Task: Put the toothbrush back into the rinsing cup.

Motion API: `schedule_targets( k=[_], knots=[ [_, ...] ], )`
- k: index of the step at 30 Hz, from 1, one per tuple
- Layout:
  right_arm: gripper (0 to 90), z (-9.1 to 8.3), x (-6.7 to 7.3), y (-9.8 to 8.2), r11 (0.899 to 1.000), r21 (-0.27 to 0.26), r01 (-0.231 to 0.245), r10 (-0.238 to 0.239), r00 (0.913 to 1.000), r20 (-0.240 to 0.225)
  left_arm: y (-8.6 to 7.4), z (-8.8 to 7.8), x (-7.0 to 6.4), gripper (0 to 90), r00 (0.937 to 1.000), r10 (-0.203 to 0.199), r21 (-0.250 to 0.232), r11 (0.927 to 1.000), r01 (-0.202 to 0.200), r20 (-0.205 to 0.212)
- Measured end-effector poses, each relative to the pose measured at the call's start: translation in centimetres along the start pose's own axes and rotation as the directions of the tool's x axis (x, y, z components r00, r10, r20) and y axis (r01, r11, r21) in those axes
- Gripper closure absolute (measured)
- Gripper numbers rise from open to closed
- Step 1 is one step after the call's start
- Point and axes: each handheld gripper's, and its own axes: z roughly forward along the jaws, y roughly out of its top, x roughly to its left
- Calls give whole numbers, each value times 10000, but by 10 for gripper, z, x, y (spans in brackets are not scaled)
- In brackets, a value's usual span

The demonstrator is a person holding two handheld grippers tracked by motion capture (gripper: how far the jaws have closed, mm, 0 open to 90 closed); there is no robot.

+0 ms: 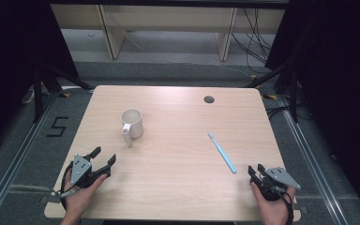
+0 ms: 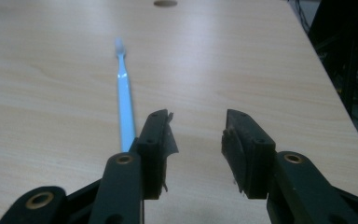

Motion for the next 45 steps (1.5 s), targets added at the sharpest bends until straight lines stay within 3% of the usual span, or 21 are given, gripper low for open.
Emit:
schedule_targets(
  k=[3,8,11,15,16,19,23,26,27,28,29,30,34,38,39,40,41,42,43,44,45],
  knots=[
    [606,1,3,5,9966,777,-266,269,9996,-30,1,0,-1,331,10000,31,-43,10000,-31,16],
    [606,5,0,14,9907,1294,423,-398,9990,-214,2,0,-1,330,9999,57,-52,10000,-56,112],
    [606,4,0,17,9873,1534,424,-388,9989,-268,0,1,-1,330,9996,4,-227,9997,3,272],
    [613,2,0,24,9704,2354,544,-438,9978,-502,-1,-3,-2,330,9992,57,-40,10000,-55,392],
    [613,2,3,26,9621,2704,344,-234,9988,-439,-2,-4,-2,330,9991,55,-61,10000,-53,409],
    [613,5,1,32,9262,3588,1160,-915,9922,-844,-2,-6,-3,330,9989,31,-52,10000,-29,458],
    [612,9,4,44,8762,4648,1273,-917,9909,-985,-2,-5,-3,329,9981,56,-73,10000,-51,617],
    [603,16,5,49,8279,5396,1533,-902,9858,-1417,-2,-4,-4,325,9975,77,101,9999,-85,698],
    [602,18,7,51,8033,5772,1470,-769,9865,-1443,-2,-4,-5,324,9974,60,121,9999,-69,714],
    [602,18,7,51,8033,5772,1470,-769,9865,-1443,-2,-4,-5,323,9974,60,121,9999,-69,714],
    [602,20,15,55,7582,6451,953,-185,9920,-1248,0,-4,-6,322,9969,100,120,9999,-110,785],
    [603,23,13,56,7575,6382,1375,-551,9875,-1474,0,-4,-7,322,9966,120,109,9999,-129,814],
    [603,29,18,63,7280,6669,1590,-576,9835,-1716,-2,-2,-9,321,9955,80,55,9999,-86,945],
    [588,37,22,66,6800,7096,1848,-695,9796,-1884,-2,-3,-10,320,9956,78,22,10000,-80,934],
    [588,37,22,66,6800,7096,1848,-695,9796,-1884,-2,-3,-10,321,9956,78,22,10000,-80,934],
    [584,40,22,67,6527,7325,1933,-752,9786,-1913,-1,-4,-9,321,9958,91,155,9998,-106,910],
    [584,42,20,66,6486,7258,2293,-976,9707,-2194,-1,-4,-9,321,9959,104,151,9998,-118,900],
    [584,43,20,68,6325,7410,2256,-699,9694,-2355,-1,-4,-9,321,9960,91,154,9998,-105,892],
    [584,44,21,68,6420,7358,2157,-775,9730,-2176,-1,-3,-9,321,9961,82,158,9998,-96,881],
    [585,45,19,70,6324,7365,2400,-839,9664,-2429,0,-3,-9,321,9960,93,156,9998,-107,884],
    [586,46,16,69,6407,7126,2858,-1208,9541,-2740,-1,-3,-9,321,9958,99,100,9999,-108,908]
  ],
)
